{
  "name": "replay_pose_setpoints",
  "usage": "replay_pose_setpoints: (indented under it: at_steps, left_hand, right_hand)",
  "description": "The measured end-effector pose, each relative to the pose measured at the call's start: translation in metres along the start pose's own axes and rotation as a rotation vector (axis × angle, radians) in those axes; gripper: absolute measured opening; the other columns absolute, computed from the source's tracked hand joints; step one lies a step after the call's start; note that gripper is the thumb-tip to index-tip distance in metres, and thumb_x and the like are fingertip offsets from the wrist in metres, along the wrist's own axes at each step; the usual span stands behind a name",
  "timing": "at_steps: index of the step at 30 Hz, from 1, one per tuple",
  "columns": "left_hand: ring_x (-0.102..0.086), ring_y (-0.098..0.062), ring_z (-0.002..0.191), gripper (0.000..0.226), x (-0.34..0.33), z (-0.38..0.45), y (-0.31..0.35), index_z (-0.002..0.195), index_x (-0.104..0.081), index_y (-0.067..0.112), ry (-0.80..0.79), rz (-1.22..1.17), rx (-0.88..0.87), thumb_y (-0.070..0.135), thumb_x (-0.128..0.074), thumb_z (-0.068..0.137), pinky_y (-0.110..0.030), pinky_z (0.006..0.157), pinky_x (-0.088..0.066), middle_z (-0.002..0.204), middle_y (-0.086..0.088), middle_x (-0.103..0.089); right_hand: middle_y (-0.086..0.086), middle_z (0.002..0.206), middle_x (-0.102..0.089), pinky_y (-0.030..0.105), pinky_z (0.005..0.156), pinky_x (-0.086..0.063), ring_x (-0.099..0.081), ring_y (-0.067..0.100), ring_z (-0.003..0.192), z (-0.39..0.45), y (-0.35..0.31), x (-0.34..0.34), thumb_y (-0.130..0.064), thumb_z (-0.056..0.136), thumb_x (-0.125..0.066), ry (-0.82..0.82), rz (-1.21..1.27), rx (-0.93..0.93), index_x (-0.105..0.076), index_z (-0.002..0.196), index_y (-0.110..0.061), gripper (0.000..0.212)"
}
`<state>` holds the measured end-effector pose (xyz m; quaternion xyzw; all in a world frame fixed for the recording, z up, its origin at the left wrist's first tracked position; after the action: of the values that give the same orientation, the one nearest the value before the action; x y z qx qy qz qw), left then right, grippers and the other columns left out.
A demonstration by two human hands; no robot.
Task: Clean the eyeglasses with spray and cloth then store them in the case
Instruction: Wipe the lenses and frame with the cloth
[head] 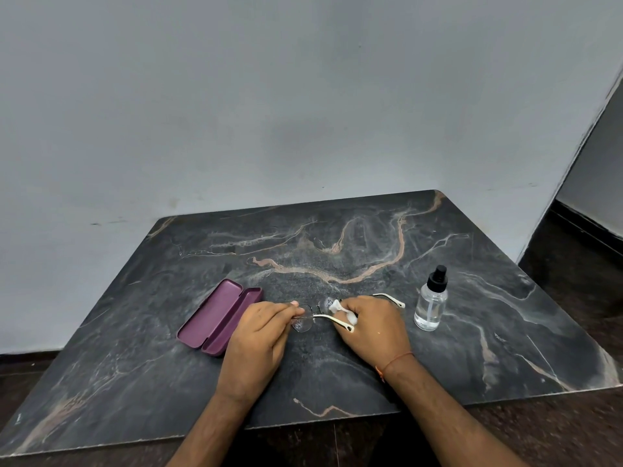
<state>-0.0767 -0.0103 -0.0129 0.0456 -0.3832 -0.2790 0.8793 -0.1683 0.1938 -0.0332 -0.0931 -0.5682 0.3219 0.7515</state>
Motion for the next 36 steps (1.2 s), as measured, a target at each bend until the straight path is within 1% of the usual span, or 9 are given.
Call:
replay_pose_setpoints:
  at_steps: [3, 6, 10, 12, 17, 20, 23, 30, 36]
  left_hand:
    - [-0.07, -0.015, 0.114, 0.026, 0.001, 0.0, -0.001, 0.125, -0.08, 0.015, 0.003, 0.002, 0.003, 0.02, -0.062, 0.106, -0.021, 0.109, -0.046, 0.128, 0.006, -0.076]
    - [-0.07, -0.015, 0.113, 0.026, 0.0, 0.0, -0.002, 0.125, -0.079, 0.015, 0.007, 0.006, 0.014, 0.018, -0.063, 0.105, -0.02, 0.109, -0.044, 0.127, 0.006, -0.076]
    - [-0.07, -0.016, 0.113, 0.025, 0.002, 0.001, -0.002, 0.124, -0.079, 0.015, 0.016, 0.006, 0.015, 0.015, -0.064, 0.104, -0.019, 0.109, -0.044, 0.126, 0.006, -0.076]
    - [-0.069, -0.014, 0.113, 0.025, 0.001, 0.001, 0.0, 0.124, -0.08, 0.015, 0.013, 0.01, 0.003, 0.016, -0.063, 0.105, -0.019, 0.109, -0.044, 0.126, 0.006, -0.076]
    - [-0.069, -0.014, 0.114, 0.025, 0.0, 0.0, -0.003, 0.125, -0.079, 0.016, 0.009, 0.012, 0.013, 0.017, -0.064, 0.105, -0.018, 0.111, -0.042, 0.127, 0.007, -0.076]
    - [-0.068, -0.014, 0.113, 0.026, 0.0, 0.0, -0.003, 0.124, -0.079, 0.015, 0.018, 0.01, 0.019, 0.019, -0.062, 0.106, -0.016, 0.111, -0.041, 0.125, 0.007, -0.076]
    - [-0.068, -0.013, 0.112, 0.026, 0.002, 0.0, -0.003, 0.124, -0.079, 0.015, 0.024, 0.007, 0.033, 0.02, -0.06, 0.107, -0.016, 0.11, -0.041, 0.124, 0.006, -0.076]
    - [-0.065, -0.009, 0.11, 0.027, 0.013, 0.001, -0.009, 0.124, -0.079, 0.014, 0.138, 0.004, 0.184, 0.023, -0.061, 0.105, -0.013, 0.107, -0.041, 0.119, 0.008, -0.075]
    - [-0.07, -0.008, 0.109, 0.019, 0.028, -0.001, -0.024, 0.112, -0.079, 0.01, 0.327, -0.155, 0.432, 0.013, -0.061, 0.106, -0.011, 0.099, -0.046, 0.11, 0.006, -0.077]
  right_hand:
    - [-0.005, 0.077, -0.066, 0.034, 0.066, -0.044, -0.067, 0.018, 0.084, 0.0, -0.005, 0.0, -0.047, 0.097, -0.06, -0.017, -0.042, 0.031, -0.077, 0.098, -0.032, 0.023]
    - [-0.01, 0.082, -0.068, 0.033, 0.069, -0.051, -0.064, 0.008, 0.081, -0.004, -0.01, 0.004, -0.061, 0.094, -0.053, -0.057, 0.038, 0.067, -0.074, 0.118, -0.05, 0.034]
    - [-0.006, 0.066, -0.058, 0.036, 0.061, -0.046, -0.057, 0.012, 0.068, -0.002, -0.006, 0.003, -0.06, 0.093, -0.055, -0.033, 0.004, 0.019, -0.067, 0.077, -0.022, 0.043]
    - [-0.004, 0.065, -0.055, 0.037, 0.061, -0.043, -0.058, 0.016, 0.069, 0.0, -0.004, 0.003, -0.051, 0.097, -0.057, -0.008, -0.051, 0.007, -0.059, 0.074, -0.018, 0.04]
    - [-0.012, 0.087, -0.073, 0.035, 0.074, -0.055, -0.067, 0.007, 0.088, -0.004, -0.01, 0.003, -0.059, 0.098, -0.053, -0.073, -0.008, 0.068, -0.067, 0.124, -0.053, 0.031]
    - [-0.014, 0.08, -0.074, 0.032, 0.068, -0.052, -0.066, 0.006, 0.078, -0.006, -0.009, 0.007, -0.066, 0.092, -0.051, -0.074, 0.089, 0.039, -0.074, 0.099, -0.045, 0.032]
    - [-0.006, 0.06, -0.059, 0.031, 0.056, -0.036, -0.055, 0.012, 0.063, -0.004, -0.008, 0.008, -0.059, 0.095, -0.057, -0.028, 0.035, 0.001, -0.057, 0.067, -0.022, 0.046]
    - [-0.012, 0.071, -0.07, 0.032, 0.064, -0.051, -0.063, 0.008, 0.072, -0.009, -0.009, 0.014, -0.048, 0.089, -0.062, 0.041, 0.229, 0.044, -0.075, 0.083, -0.025, 0.027]
    - [-0.003, 0.061, -0.066, 0.026, 0.055, -0.042, -0.05, 0.002, 0.055, -0.006, 0.008, 0.022, -0.039, 0.089, -0.078, 0.118, 0.497, -0.157, -0.077, 0.075, -0.034, 0.015]
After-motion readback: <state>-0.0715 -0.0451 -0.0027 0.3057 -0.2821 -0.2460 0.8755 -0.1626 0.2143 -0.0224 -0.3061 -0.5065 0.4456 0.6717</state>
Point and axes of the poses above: each hand's wrist, its own z-axis towards the middle knuckle, its own x-axis out of the back of the hand, y = z × x, the point moved 6 cm from there along z, towards the middle knuckle
